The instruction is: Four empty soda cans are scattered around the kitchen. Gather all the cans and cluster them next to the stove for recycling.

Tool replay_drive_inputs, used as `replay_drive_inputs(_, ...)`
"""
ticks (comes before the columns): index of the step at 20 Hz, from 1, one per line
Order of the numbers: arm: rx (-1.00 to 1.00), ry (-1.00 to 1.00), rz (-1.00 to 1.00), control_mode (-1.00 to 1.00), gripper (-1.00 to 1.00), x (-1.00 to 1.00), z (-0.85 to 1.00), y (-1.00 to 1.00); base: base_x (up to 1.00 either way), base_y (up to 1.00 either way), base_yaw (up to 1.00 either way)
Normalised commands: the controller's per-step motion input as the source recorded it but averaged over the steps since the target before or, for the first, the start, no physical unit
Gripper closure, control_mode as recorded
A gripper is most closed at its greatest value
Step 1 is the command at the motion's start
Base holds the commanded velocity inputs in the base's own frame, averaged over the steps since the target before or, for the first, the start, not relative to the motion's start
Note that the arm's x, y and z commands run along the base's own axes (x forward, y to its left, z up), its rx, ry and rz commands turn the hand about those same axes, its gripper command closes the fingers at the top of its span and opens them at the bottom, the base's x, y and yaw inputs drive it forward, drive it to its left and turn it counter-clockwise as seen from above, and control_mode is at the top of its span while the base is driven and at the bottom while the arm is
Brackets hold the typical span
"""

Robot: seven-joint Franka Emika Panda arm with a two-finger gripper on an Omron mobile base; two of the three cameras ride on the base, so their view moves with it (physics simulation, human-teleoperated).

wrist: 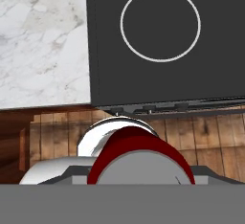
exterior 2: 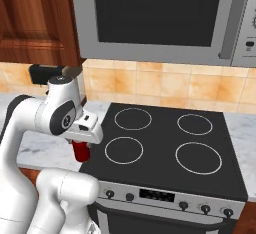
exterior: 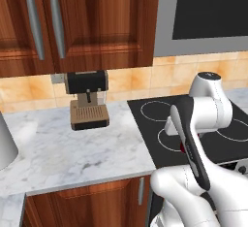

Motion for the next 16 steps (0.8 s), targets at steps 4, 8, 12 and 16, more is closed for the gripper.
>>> replay_drive_inputs(4,0.00,0.00,0.00,1.00,1.00,0.00,0.00,0.00,0.00,0.00,0.00)
replay_drive_inputs(8,0.00,0.00,0.00,-1.00,1.00,0.00,0.00,0.00,0.00,0.00,0.00)
replay_drive_inputs(12,0.00,0.00,0.00,-1.00,1.00,0.00,0.00,0.00,0.00,0.00,0.00)
replay_drive_inputs(16,0.00,0.00,0.00,-1.00,1.00,0.00,0.00,0.00,0.00,0.00,0.00)
